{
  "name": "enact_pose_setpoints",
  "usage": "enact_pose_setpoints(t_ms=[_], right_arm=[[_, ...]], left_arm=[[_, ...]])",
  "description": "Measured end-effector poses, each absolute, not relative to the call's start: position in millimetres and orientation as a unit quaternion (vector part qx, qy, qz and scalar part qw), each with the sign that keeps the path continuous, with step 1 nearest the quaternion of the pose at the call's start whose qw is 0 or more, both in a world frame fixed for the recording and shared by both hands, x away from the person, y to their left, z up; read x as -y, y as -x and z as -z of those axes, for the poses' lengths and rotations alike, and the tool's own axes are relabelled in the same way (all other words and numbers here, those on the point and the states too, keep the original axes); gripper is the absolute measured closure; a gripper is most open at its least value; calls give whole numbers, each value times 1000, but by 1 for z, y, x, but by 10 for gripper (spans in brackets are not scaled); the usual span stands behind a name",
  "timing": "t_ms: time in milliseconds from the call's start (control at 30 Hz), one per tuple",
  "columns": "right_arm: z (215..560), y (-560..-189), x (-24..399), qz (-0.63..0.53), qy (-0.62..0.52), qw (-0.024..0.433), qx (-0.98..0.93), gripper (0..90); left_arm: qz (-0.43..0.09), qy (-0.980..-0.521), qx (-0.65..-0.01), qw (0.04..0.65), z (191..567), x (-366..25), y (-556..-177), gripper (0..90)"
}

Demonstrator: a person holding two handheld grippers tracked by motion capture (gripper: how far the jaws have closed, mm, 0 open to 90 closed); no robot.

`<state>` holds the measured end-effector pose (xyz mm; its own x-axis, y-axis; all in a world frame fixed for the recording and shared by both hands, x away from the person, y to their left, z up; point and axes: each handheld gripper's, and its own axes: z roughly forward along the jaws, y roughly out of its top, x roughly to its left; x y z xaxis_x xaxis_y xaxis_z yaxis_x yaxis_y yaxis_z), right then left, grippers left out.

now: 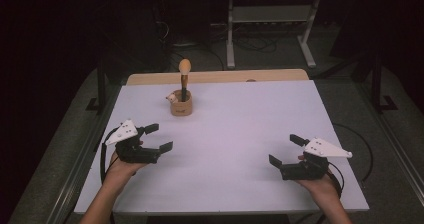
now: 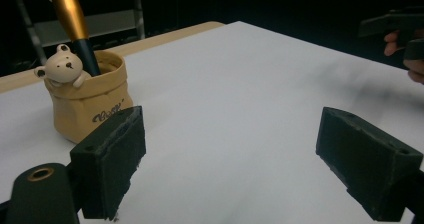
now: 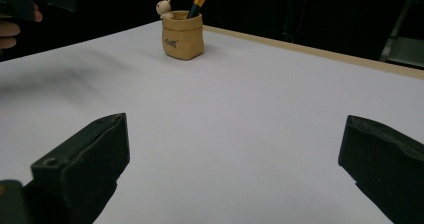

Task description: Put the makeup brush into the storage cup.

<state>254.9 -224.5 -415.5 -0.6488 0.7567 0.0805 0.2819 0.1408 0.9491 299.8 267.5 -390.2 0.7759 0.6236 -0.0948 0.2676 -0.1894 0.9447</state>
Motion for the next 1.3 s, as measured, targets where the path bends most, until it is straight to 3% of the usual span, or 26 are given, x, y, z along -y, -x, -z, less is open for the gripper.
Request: enact_pose_setpoints(t_ms=[1300], right_arm=[[418, -250, 226, -546, -362, 217, -724, 0]], left_arm=[[-148, -741, -309, 577, 420, -291, -249, 120]])
